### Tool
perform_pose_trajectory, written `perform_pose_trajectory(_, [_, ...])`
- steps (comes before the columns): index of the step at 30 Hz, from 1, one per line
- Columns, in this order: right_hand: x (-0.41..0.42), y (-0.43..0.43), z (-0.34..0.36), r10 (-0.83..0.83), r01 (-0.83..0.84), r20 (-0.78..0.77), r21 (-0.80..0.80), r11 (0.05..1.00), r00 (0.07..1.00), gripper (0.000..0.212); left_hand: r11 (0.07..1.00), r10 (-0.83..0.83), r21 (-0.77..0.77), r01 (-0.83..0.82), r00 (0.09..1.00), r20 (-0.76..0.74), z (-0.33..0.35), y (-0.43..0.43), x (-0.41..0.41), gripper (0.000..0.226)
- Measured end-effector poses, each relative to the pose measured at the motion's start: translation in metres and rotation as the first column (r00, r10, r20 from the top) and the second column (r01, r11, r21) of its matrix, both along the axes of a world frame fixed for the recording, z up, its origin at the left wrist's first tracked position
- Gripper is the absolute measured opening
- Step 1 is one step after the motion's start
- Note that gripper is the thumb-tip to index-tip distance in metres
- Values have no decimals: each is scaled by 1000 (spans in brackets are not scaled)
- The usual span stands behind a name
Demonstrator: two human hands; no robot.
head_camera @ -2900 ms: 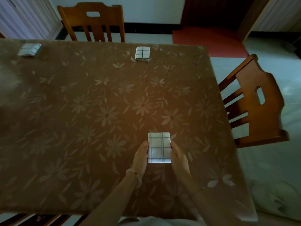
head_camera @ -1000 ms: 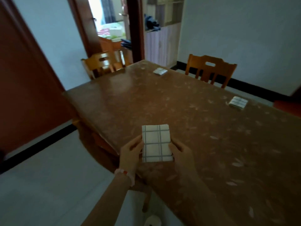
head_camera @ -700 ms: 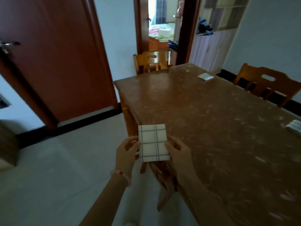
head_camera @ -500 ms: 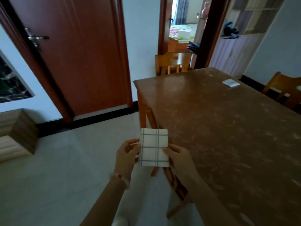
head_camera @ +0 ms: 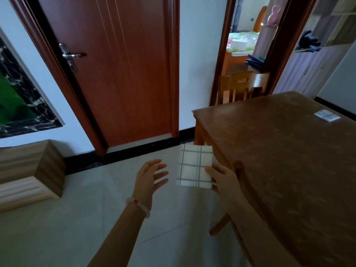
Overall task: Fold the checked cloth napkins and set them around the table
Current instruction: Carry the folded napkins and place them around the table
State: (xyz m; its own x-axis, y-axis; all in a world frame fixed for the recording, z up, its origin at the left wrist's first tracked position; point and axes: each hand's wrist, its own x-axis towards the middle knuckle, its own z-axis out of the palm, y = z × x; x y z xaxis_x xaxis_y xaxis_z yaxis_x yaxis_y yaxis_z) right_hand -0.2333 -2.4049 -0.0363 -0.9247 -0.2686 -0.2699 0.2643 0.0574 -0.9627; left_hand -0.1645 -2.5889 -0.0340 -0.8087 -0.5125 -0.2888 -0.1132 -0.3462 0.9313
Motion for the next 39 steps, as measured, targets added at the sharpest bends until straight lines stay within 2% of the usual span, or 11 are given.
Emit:
perform_pose_trajectory(3, [-32,-23,4,-21,22,-14,19,1000,1000,13,999,28,38,-27,1000,-13,-1,-35,-23,20])
perform_pose_trajectory(9, [-114,-67,7,-105,105,10,-104,989,994,15,994,54,90,-55,999,8,-14,-86,-91,24])
perform_pose_trajectory(15, [-228,-112,3,-148,158,77,-153,975,986,12,994,61,86,-62,998,16,-13,-131,-207,23])
perform_pose_trajectory(22, [-369,-162,9,-207,230,143,-168,959,968,14,997,-22,78,21,1000,18,-7,-185,-352,23])
perform_pose_trajectory(27, [-441,-183,10,-255,280,161,-162,946,953,14,991,-43,130,38,998,38,-3,-210,-432,22])
perform_pose_trajectory(35, [-548,-224,-1,-403,420,147,-113,900,903,14,967,-245,79,242,968,43,-17,-262,-584,19])
perform_pose_trajectory(39, [-605,-257,0,-490,517,195,-127,847,850,17,888,-459,25,459,887,41,-14,-294,-666,22])
